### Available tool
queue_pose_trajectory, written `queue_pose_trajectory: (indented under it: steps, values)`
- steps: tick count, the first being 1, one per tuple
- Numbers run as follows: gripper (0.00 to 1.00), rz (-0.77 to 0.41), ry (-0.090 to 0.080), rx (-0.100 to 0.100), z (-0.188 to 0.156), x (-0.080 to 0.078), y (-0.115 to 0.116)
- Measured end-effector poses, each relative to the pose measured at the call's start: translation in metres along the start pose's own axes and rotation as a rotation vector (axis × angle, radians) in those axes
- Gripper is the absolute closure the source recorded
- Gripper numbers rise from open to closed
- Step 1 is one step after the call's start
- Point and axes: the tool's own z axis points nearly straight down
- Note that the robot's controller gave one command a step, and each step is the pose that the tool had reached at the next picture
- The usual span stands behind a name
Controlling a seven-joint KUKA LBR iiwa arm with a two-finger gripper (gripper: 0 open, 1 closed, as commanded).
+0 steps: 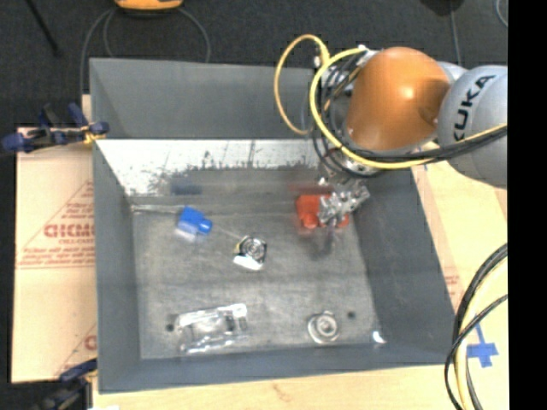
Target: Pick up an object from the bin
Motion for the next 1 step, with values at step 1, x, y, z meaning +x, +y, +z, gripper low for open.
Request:
queue_pose_trajectory:
  steps: [1]
  values:
    - [1.0, 0.01, -0.001, -0.002, -0.0243, 0.0012, -0.0014]
